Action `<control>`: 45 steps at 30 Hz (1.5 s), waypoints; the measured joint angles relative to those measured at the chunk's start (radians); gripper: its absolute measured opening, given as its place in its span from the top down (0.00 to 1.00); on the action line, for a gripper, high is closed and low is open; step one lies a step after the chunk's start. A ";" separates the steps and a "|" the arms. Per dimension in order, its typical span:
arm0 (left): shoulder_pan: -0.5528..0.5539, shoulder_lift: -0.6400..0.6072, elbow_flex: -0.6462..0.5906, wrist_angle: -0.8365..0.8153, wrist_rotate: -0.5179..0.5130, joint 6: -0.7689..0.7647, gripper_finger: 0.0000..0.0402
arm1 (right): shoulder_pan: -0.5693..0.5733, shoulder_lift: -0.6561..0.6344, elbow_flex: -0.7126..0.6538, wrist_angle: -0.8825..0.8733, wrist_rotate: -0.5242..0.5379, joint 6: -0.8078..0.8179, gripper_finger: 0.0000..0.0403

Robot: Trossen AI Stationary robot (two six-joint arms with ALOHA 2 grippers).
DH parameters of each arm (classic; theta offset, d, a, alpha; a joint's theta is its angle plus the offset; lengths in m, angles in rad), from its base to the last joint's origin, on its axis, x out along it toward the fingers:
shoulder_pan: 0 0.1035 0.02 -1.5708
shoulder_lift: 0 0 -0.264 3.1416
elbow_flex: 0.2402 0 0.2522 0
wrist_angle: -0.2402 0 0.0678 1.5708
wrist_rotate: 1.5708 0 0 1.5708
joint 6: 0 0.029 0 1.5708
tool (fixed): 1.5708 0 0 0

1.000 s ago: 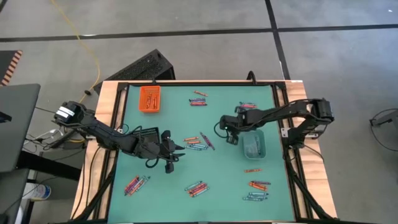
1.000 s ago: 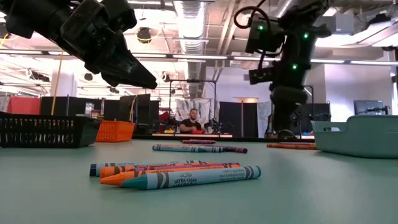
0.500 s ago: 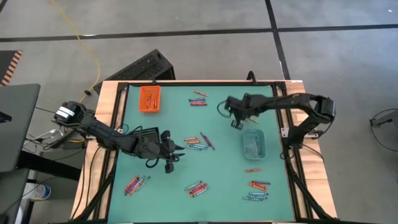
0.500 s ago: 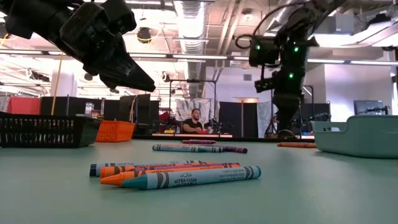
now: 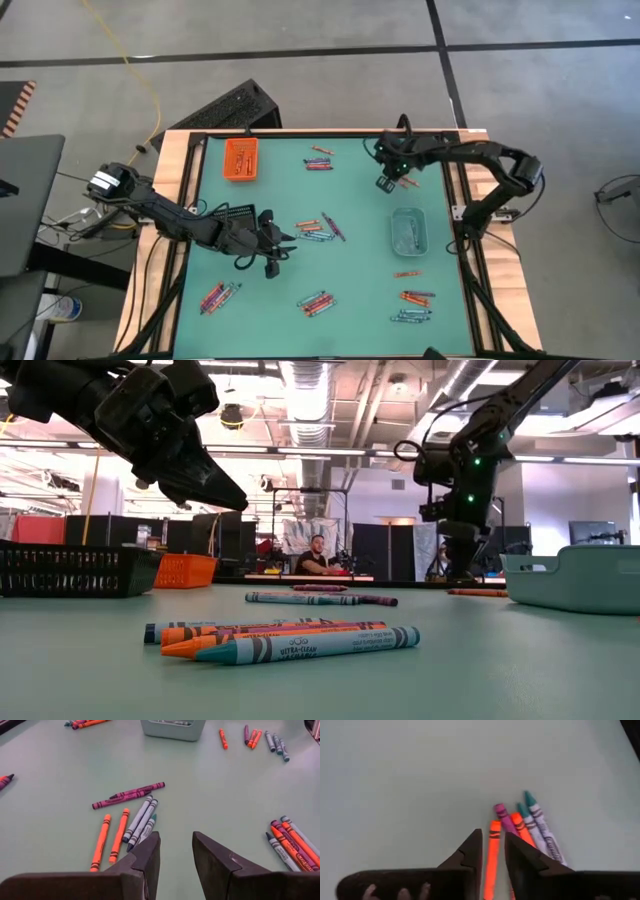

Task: Sort crayons
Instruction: Put the orange crayon into the orange bin

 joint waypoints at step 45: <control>-0.002 -0.006 0.000 0.050 -0.016 0.131 0.74 | -0.030 -0.001 0.008 -0.264 0.027 -0.122 0.68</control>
